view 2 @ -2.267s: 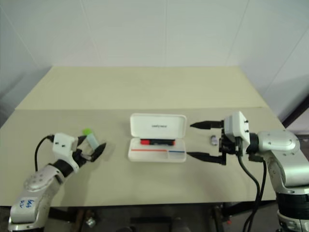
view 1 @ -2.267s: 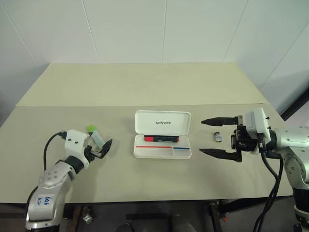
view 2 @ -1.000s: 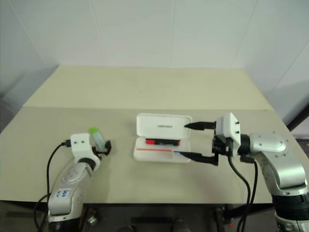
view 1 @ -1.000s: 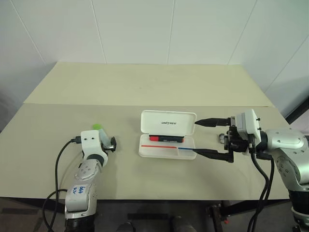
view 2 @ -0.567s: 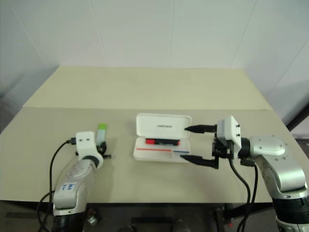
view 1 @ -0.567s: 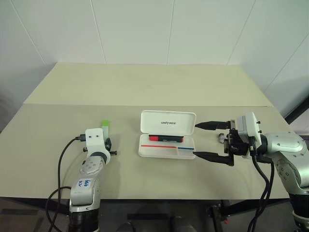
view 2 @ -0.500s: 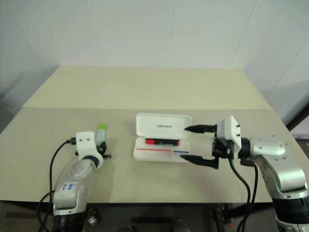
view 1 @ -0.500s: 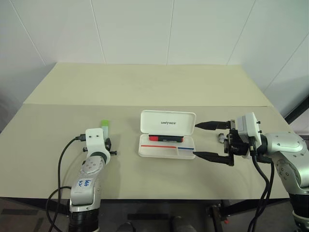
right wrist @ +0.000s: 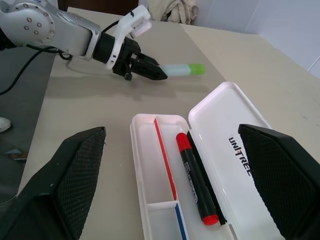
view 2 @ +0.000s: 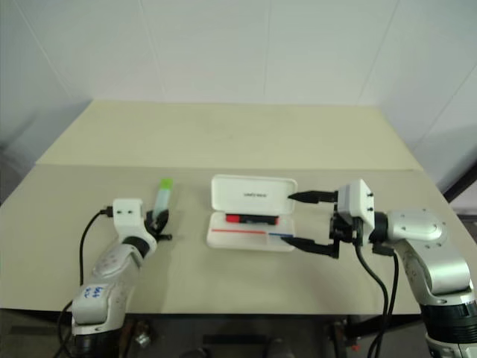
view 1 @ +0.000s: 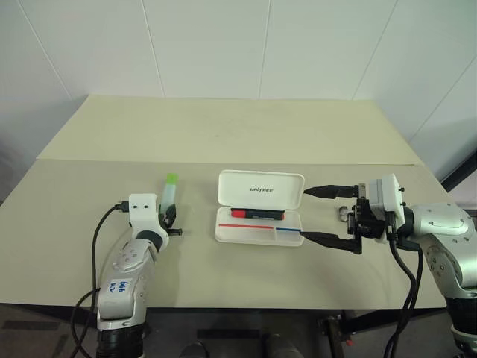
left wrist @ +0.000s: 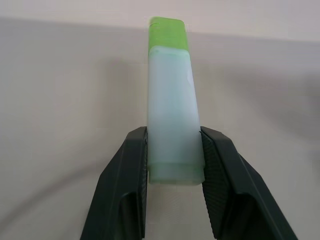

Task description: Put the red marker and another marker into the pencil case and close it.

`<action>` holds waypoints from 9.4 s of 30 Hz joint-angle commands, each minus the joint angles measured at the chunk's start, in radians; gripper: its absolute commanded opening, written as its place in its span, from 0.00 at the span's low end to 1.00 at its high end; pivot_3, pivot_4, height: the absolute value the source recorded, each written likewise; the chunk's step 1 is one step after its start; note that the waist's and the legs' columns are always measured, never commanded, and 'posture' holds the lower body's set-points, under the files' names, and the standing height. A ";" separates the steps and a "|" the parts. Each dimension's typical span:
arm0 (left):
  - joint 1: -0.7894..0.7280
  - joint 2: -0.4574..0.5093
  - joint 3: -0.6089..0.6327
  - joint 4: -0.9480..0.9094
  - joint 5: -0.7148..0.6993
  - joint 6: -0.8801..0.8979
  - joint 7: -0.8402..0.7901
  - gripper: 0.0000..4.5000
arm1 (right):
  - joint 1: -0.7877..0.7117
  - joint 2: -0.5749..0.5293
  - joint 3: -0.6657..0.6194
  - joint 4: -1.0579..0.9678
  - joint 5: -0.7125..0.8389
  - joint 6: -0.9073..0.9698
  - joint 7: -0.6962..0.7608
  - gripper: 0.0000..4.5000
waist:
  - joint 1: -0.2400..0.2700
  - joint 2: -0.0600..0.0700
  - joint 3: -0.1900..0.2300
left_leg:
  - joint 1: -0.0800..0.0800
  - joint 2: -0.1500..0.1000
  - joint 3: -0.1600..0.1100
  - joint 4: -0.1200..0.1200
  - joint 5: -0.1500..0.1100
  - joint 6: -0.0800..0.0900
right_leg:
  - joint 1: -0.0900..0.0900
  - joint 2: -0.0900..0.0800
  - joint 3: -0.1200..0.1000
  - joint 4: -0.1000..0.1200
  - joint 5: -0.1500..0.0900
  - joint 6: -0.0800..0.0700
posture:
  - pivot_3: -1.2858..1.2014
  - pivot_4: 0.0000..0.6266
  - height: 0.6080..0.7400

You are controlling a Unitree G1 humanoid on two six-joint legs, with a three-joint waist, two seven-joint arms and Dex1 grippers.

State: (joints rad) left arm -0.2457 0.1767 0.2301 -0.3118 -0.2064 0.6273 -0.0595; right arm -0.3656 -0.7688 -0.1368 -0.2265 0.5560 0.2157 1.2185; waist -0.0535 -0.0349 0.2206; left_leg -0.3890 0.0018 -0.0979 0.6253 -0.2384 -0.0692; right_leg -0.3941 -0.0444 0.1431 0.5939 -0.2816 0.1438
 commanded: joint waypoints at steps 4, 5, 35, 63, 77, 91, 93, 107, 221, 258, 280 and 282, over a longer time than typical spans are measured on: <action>-0.038 0.153 0.045 0.013 -0.145 -0.154 -0.306 0.25 | 0.001 0.012 -0.022 0.001 -0.004 -0.042 -0.024 1.00 | -0.001 0.000 0.000 | 0.000 0.000 0.000 -0.002 0.000 0.000 | -0.001 0.000 0.000 0.000 -0.001 -0.001 | 0.52 0.24 1.00; -0.051 0.179 0.057 0.032 -0.167 -0.164 -0.344 0.25 | 0.002 0.014 -0.022 0.000 -0.005 -0.045 -0.026 1.00 | -0.001 0.000 0.000 | 0.000 0.000 0.000 -0.003 0.000 0.000 | -0.001 0.000 0.000 0.000 -0.001 -0.001 | 0.52 0.24 1.00; -0.437 0.412 -0.356 0.436 -0.120 -0.449 -1.195 0.25 | 0.294 -0.090 -0.277 -0.225 0.131 0.077 -0.110 1.00 | 0.004 0.001 0.000 | 0.001 0.000 0.000 -0.011 0.000 0.000 | -0.004 -0.001 -0.002 0.001 0.001 0.007 | 0.52 0.24 1.00; -0.467 0.328 -0.510 0.570 0.129 -0.503 -1.096 0.25 | 0.347 -0.042 -0.226 -0.309 0.105 0.064 -0.235 1.00 | 0.023 0.001 0.000 | 0.001 0.000 -0.001 -0.010 0.000 0.000 | -0.004 -0.001 -0.001 0.003 0.001 0.008 | 0.52 0.24 1.00; -0.494 0.344 -0.502 0.619 0.130 -0.504 -1.129 0.25 | 0.351 -0.023 -0.211 -0.311 0.095 0.050 -0.242 1.00 | 0.023 0.001 0.000 | 0.002 0.000 0.000 -0.009 0.001 0.000 | -0.004 -0.001 -0.001 0.006 0.001 0.007 | 0.52 0.24 1.00; -0.477 0.323 -0.486 0.583 0.082 -0.467 -1.162 1.00 | 0.346 -0.004 -0.186 -0.294 0.079 0.031 -0.243 1.00 | 0.023 0.001 0.000 | 0.002 0.000 -0.001 -0.009 0.001 0.000 | -0.004 -0.001 -0.001 0.007 0.001 0.008 | 0.52 0.24 1.00; -0.473 0.322 -0.480 0.564 0.064 -0.456 -1.177 1.00 | 0.342 -0.002 -0.183 -0.294 0.078 0.031 -0.246 1.00 | 0.023 0.001 0.000 | 0.002 0.000 -0.001 -0.009 0.001 0.000 | -0.004 -0.001 -0.001 0.007 0.001 0.008 | 0.52 0.24 1.00; -0.427 0.321 -0.441 0.433 -0.082 -0.444 -1.279 1.00 | 0.350 0.025 -0.167 -0.275 0.047 0.030 -0.262 1.00 | 0.023 0.001 0.000 | 0.002 0.000 -0.001 -0.009 0.001 0.000 | -0.004 -0.001 -0.001 0.008 0.001 0.008 | 0.52 0.24 1.00; -0.328 0.478 -0.212 0.321 -0.271 -0.409 -1.278 1.00 | -0.289 0.176 0.244 0.706 -0.290 -0.329 0.247 0.53 | -0.010 0.001 0.001 | 0.001 0.000 -0.001 -0.009 0.002 -0.002 | -0.016 0.000 -0.001 0.027 -0.001 0.008 | 0.52 0.24 1.00; -0.320 0.494 -0.082 0.492 -0.320 -0.412 -1.279 0.57 | -0.043 0.030 -0.033 0.175 -0.012 -0.027 0.073 1.00 | -0.005 0.001 0.001 | 0.000 0.000 -0.001 -0.008 0.002 -0.002 | -0.016 0.000 -0.001 0.027 -0.001 0.007 | 0.52 0.24 1.00; -0.474 0.325 -0.048 0.622 -0.238 -0.432 -0.878 0.01 | -0.020 0.024 -0.016 0.198 -0.058 -0.068 0.036 1.00 | -0.003 0.001 0.001 | 0.000 0.000 -0.001 -0.007 0.002 -0.002 | -0.016 0.000 -0.001 0.028 -0.001 0.008 | 0.52 0.24 1.00; -0.483 0.310 -0.060 0.636 -0.215 -0.437 -0.837 0.01 | -0.019 0.027 -0.010 0.194 -0.061 -0.067 0.035 1.00 | -0.003 0.001 0.001 | 0.000 0.000 -0.001 -0.006 0.002 -0.002 | -0.016 0.000 -0.001 0.028 -0.001 0.008 | 0.52 0.24 1.00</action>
State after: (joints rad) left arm -0.7014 0.4880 0.1665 0.3293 -0.4393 0.2052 -0.9304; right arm -0.3758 -0.7327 -0.1302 -0.0218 0.4907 0.1604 1.2566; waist -0.0562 -0.0337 0.2212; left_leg -0.3891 0.0014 -0.0992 0.6190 -0.2360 -0.0715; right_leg -0.4100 -0.0448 0.1421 0.6216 -0.2823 0.1524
